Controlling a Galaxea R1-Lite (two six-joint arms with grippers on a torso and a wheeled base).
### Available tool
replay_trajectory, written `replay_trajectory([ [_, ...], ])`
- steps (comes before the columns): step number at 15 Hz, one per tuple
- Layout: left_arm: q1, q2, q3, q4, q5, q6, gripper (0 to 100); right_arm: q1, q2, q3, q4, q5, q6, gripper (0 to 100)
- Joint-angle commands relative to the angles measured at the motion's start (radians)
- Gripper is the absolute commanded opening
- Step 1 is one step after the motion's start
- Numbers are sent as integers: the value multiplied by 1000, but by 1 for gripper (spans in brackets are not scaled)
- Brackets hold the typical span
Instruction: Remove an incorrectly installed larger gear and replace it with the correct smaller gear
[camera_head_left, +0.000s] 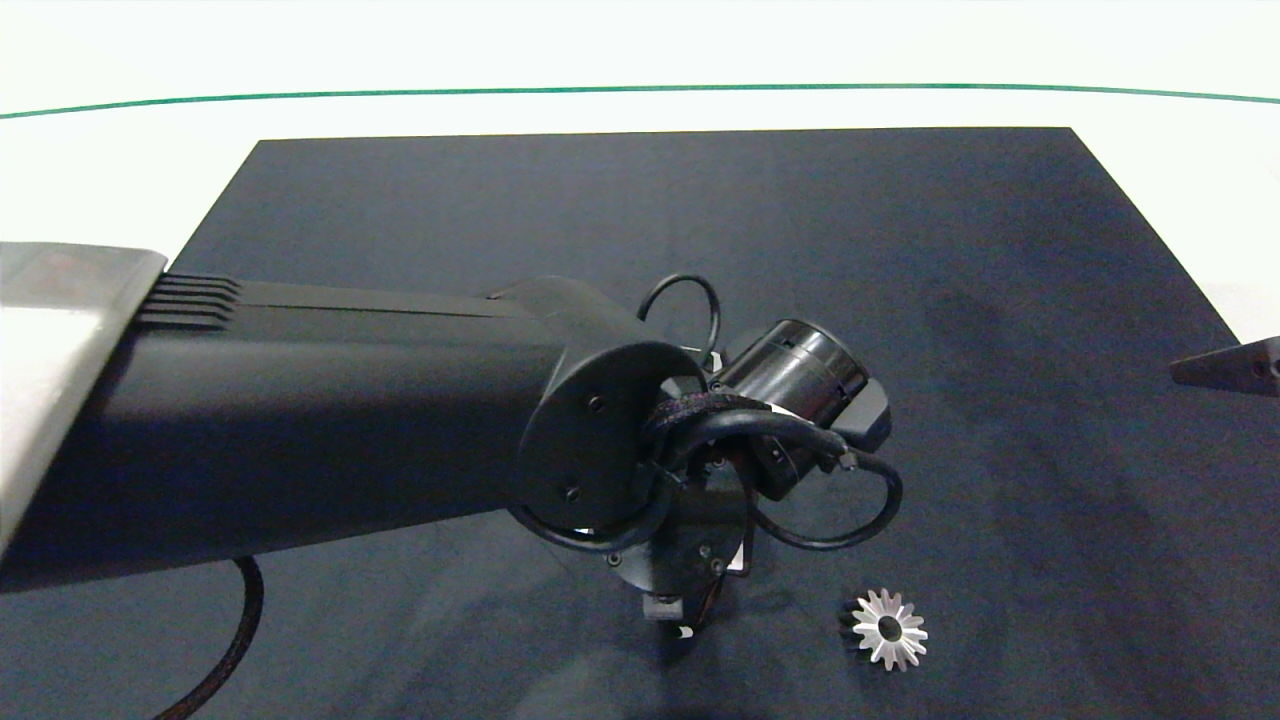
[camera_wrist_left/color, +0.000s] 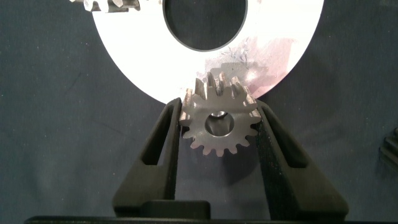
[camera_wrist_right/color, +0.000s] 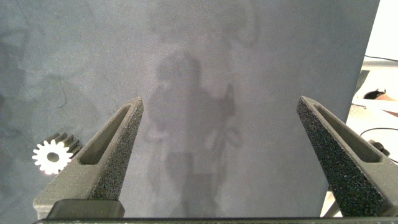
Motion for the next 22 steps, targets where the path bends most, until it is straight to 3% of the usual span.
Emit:
replay_trajectory([
  [1, 1, -5, 2, 5, 4, -4, 100, 1, -1, 0, 4, -1, -1, 100],
  [4, 1, -34, 3, 16, 2, -8, 100, -1, 1, 0, 4, -1, -1, 100],
  [7, 41, -212, 3, 200, 4, -27, 100, 1, 4, 0, 4, -1, -2, 100],
  [10, 149, -356, 6, 392, 4, -111, 100, 4, 21, 3, 4, -3, -4, 100],
  [11, 188, -401, 20, 421, 7, -119, 100, 2, 33, 5, 4, -4, -4, 100],
  [14, 262, -562, 64, 416, 4, -116, 100, 2, 44, 12, 6, -4, -4, 100],
  [16, 304, -636, 58, 412, 4, -73, 100, 2, 45, 31, 6, -7, -5, 100],
  [22, 305, -734, 84, 381, 4, -54, 100, -21, 30, 60, -26, -9, -11, 100],
])
